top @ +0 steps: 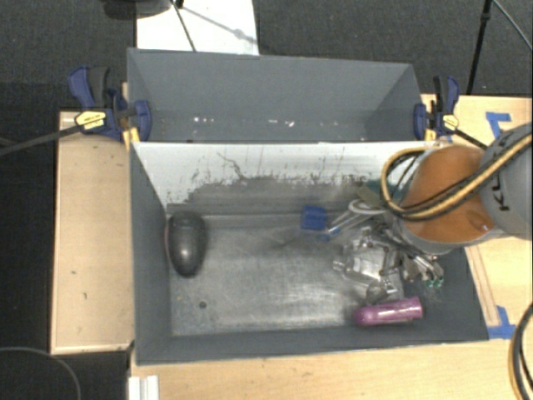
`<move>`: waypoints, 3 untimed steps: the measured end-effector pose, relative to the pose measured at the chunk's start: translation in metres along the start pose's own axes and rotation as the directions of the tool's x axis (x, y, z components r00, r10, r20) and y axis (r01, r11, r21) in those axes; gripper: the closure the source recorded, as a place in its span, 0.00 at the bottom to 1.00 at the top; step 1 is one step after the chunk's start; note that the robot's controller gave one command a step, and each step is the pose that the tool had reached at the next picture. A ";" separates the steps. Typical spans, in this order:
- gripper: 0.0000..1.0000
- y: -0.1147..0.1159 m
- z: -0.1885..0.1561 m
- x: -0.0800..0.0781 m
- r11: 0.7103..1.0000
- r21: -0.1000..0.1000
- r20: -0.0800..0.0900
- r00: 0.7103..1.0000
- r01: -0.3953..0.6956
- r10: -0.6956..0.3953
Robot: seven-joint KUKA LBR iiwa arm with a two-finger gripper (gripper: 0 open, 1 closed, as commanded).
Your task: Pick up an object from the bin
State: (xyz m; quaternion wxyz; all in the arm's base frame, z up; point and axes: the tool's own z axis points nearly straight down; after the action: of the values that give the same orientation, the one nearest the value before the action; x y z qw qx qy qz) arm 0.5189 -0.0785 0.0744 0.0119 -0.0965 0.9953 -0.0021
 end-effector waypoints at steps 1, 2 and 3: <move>0.00 -0.001 -0.001 -0.002 1.000 -0.004 -0.014 1.000 0.003 -0.003; 1.00 0.000 -0.001 -0.001 1.000 -0.005 -0.016 1.000 0.005 -0.005; 1.00 -0.001 -0.020 -0.003 1.000 -0.005 -0.016 1.000 0.008 -0.008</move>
Offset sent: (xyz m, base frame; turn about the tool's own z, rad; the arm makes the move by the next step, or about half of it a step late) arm 0.0000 0.0000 0.0000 0.0001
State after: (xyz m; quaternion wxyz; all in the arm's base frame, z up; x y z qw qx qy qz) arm 0.5217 -0.0785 0.0950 0.0035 -0.1005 0.9949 -0.0006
